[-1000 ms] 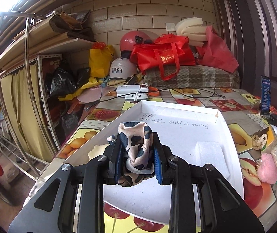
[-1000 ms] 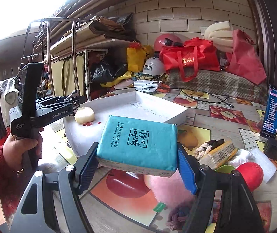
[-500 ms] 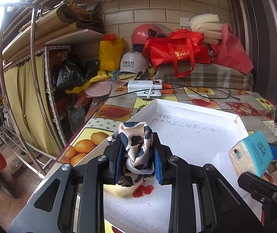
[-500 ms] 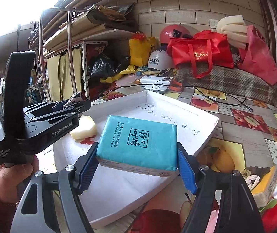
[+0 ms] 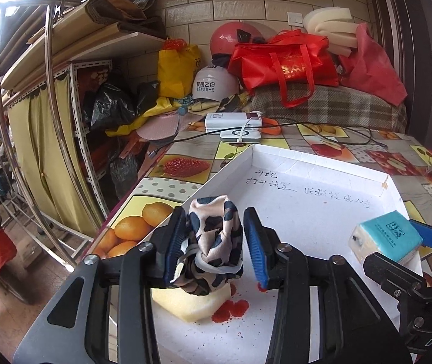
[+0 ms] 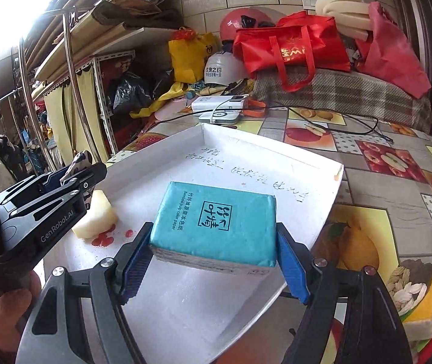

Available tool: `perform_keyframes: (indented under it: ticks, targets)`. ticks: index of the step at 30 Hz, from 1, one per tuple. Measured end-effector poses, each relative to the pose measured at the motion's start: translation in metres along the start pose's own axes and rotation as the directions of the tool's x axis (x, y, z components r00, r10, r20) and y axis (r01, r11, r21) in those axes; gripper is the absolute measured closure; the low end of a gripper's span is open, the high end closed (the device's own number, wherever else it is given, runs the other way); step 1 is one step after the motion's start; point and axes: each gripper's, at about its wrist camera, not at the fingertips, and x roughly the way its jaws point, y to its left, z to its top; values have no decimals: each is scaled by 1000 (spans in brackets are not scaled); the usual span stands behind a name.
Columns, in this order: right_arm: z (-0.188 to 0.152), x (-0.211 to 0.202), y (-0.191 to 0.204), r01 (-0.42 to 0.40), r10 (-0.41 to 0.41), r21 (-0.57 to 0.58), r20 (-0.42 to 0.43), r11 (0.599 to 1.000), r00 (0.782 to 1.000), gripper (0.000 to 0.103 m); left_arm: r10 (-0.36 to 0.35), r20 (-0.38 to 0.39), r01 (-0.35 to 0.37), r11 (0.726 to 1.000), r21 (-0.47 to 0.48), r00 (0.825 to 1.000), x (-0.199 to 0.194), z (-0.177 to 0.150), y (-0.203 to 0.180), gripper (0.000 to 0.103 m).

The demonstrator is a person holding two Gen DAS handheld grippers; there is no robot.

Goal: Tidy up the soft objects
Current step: 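Carry the scrunchie and tissue pack into the white tray and open both grippers, then grasp the yellow sponge with the right gripper while the left grasps the pink fluffy ball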

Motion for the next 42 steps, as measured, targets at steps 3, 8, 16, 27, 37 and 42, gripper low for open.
perform_keyframes:
  ticks: [3,8,16,27,37,42]
  targets:
    - [0,-1,2,11,-11,-6,6,1000,1000,17,0,3,0,1000,-24,1000,0,-1,5,0]
    - [-2,-12,-2,-67,66,35,14,997,998,0,22,50,-19,998,-56,999,-9,-3,11,0]
    - [22,-77,-22,-383,383,188,35,904,923,0,44,181,-30,996,-81,983,-34,-7,15,0]
    - [63,-184,-107,-726,685,342,254,596,682,0,46,205,-31,996,-79,978,-35,-6,13,0]
    - [47,-302,-93,194,-47,-280,457,940,888,0,-90,222,112,989,-92,971,-61,-20,5,0]
    - [-8,-271,-144,28,15,-187,228,982,974,0,-355,222,357,934,33,908,-102,-33,-46,0]
